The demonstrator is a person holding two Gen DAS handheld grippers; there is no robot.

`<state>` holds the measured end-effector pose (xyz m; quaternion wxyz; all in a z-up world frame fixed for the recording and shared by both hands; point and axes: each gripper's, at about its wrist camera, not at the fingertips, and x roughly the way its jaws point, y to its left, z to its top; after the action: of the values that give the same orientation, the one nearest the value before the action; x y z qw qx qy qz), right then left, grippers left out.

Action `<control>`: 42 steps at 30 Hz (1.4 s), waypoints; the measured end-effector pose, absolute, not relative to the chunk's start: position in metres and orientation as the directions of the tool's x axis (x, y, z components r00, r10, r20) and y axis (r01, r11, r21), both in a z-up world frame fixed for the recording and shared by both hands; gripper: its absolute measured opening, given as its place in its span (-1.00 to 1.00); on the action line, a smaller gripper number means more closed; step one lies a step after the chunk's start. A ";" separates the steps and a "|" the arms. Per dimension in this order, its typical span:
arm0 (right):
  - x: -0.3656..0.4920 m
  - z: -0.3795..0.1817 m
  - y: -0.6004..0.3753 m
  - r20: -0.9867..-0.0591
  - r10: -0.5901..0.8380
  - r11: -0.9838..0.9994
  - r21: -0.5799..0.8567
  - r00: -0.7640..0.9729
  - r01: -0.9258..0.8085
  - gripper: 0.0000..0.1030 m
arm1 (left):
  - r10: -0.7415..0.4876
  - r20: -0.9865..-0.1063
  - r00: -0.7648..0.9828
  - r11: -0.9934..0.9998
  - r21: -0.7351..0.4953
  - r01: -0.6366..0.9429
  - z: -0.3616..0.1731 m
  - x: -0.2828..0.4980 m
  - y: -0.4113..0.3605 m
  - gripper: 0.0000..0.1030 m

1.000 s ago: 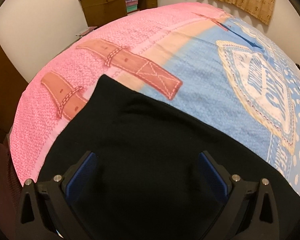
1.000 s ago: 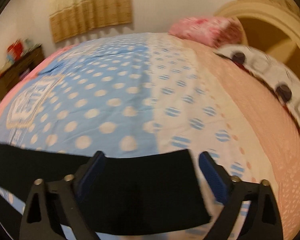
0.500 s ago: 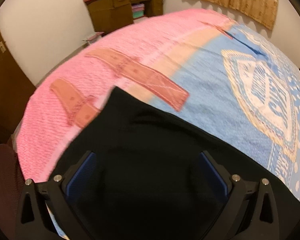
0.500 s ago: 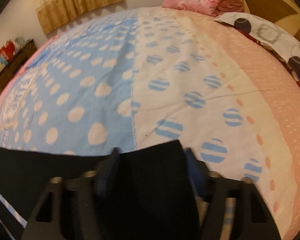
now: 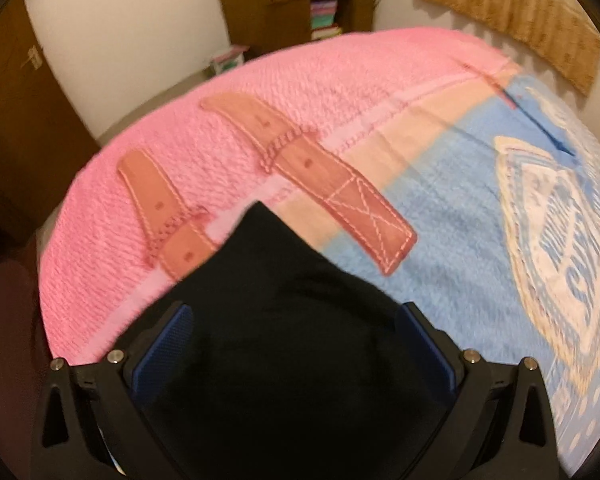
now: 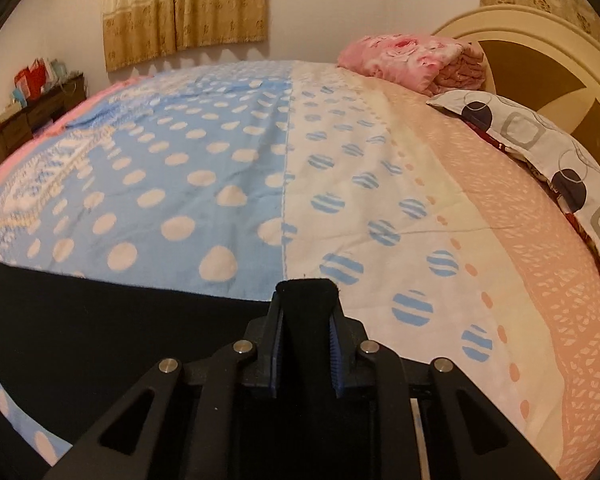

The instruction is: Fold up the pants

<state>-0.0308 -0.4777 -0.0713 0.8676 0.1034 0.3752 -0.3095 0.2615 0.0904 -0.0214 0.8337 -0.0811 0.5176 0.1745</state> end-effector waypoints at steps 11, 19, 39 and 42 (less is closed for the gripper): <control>-0.034 -0.085 -0.480 -0.740 -0.423 0.794 -0.025 0.522 0.608 -0.62 | 0.288 -0.936 0.204 0.752 0.089 -0.653 -0.060 0.296 0.082 1.00; -0.033 -0.086 -0.480 -0.742 -0.422 0.796 -0.028 0.521 0.605 -0.62 | 0.292 -0.929 0.226 0.700 0.046 -0.713 -0.072 0.298 0.079 0.97; -0.067 -0.022 -0.457 -0.654 -0.418 0.793 0.075 0.630 0.604 -0.68 | 0.015 -0.885 0.465 0.784 -0.278 -0.555 -0.010 0.239 0.159 -0.75; -0.077 -0.007 -0.452 -0.626 -0.411 0.794 0.111 0.663 0.598 -0.68 | 0.005 -0.858 0.513 0.793 -0.310 -0.525 0.010 0.222 0.164 -0.75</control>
<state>-0.0773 -0.4519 -0.0074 0.8984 0.1557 0.2998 -0.2806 0.2219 0.1639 0.0103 0.8240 -0.2788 0.4664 0.1607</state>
